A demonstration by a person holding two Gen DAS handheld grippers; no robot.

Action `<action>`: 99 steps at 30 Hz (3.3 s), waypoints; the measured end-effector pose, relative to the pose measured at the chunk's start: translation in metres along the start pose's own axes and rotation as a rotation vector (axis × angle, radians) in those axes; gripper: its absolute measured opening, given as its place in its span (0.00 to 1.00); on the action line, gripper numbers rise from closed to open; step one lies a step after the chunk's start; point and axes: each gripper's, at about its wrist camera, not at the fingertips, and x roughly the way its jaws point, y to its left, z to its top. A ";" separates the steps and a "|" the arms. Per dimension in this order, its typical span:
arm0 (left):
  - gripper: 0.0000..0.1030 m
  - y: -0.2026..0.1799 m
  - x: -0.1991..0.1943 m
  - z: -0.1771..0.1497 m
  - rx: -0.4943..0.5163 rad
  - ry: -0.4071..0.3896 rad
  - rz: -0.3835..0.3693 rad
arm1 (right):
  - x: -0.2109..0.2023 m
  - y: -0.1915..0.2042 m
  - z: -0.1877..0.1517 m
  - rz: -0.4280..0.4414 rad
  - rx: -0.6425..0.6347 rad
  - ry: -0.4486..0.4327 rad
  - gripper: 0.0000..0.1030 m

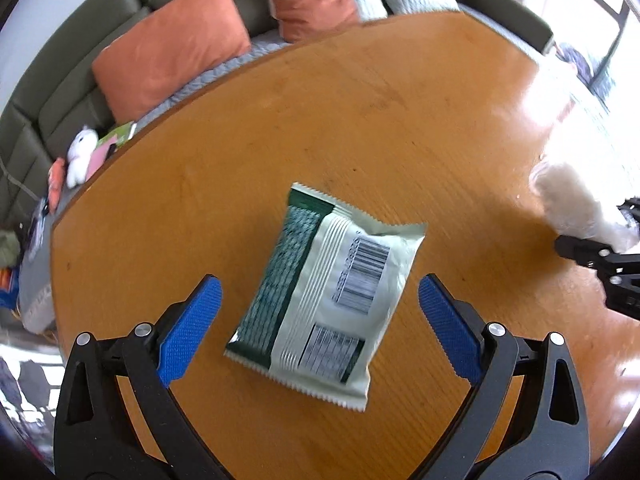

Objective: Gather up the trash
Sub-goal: 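Grasp the green snack packet with the left tool while the right tool grasps the clear bag, then carry the snack packet and clear bag over the black bin and open both tools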

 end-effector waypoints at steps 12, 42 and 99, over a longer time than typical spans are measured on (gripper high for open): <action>0.64 0.011 0.017 -0.005 -0.056 -0.005 -0.074 | -0.009 0.012 0.005 0.008 0.013 -0.016 0.39; 0.61 0.075 -0.104 -0.215 -0.427 -0.143 -0.091 | -0.076 0.225 -0.055 0.164 -0.295 -0.081 0.39; 0.94 0.347 -0.143 -0.533 -1.023 -0.021 0.236 | -0.003 0.663 -0.117 0.354 -0.744 0.152 0.52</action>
